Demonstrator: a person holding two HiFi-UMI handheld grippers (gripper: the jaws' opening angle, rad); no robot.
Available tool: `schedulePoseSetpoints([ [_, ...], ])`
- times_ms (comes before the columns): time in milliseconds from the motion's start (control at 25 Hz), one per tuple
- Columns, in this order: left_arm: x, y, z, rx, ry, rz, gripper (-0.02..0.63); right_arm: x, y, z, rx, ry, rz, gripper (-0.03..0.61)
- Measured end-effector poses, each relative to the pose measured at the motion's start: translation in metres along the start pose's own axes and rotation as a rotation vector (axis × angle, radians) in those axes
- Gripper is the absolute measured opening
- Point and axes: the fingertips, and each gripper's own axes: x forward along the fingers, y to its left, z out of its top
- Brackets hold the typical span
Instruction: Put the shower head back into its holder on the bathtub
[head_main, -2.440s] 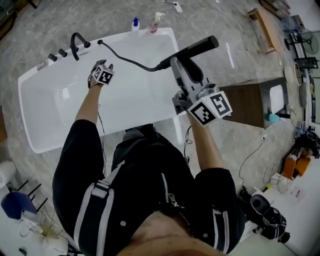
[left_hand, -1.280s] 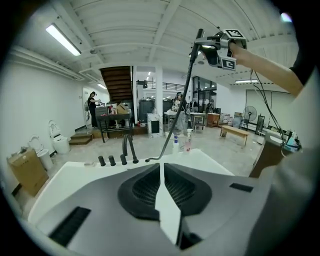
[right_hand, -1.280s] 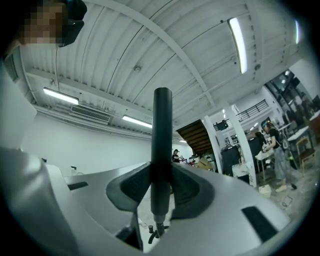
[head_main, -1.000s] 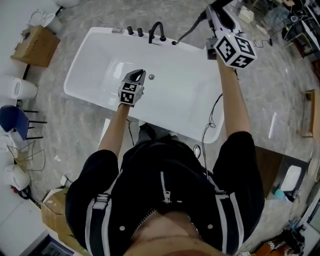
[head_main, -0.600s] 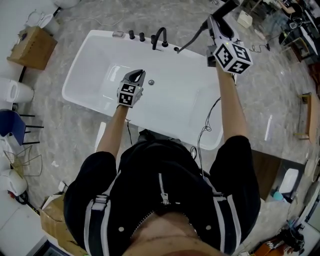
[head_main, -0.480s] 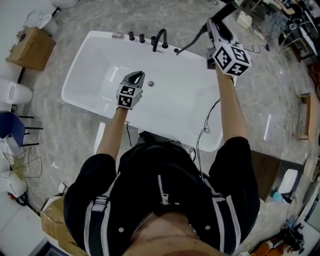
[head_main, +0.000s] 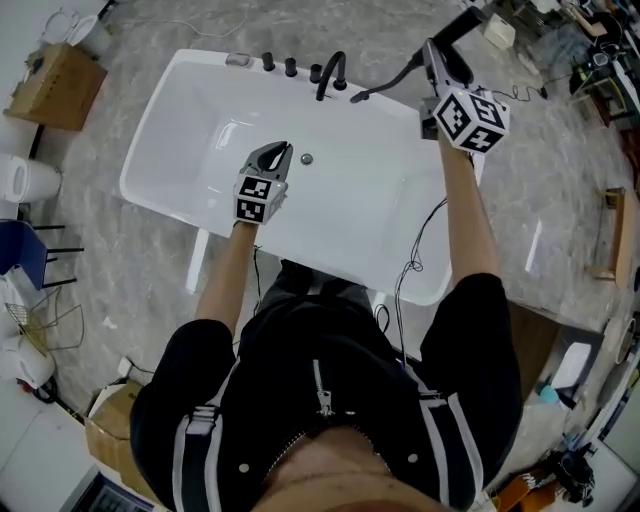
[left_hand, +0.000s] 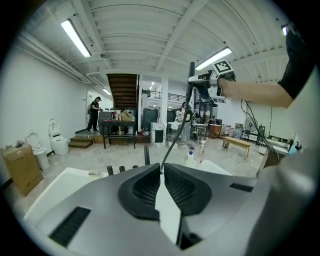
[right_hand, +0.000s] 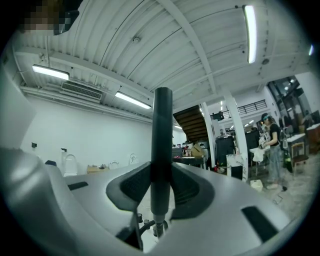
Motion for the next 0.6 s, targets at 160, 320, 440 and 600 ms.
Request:
schedulePoseSetpoints([
  [160,-0.004,0.012,-0.011,-0.037,0.004,0.024,0.043,0.017,0.001,-0.024,-0.007,0.034,0.004,0.127],
  [320,-0.008,0.017,-0.021,-0.055,0.025,0.038,0.041,0.034,0.0,-0.043,-0.026,0.065,0.013,0.127],
  [440,-0.009,0.018,-0.029,-0.074,0.032,0.043,0.042,0.047,-0.002,-0.058,-0.044,0.085,0.019,0.127],
  [600,-0.015,0.02,-0.037,-0.094,0.038,0.051,0.042,0.061,-0.004,-0.079,-0.056,0.11,0.021,0.127],
])
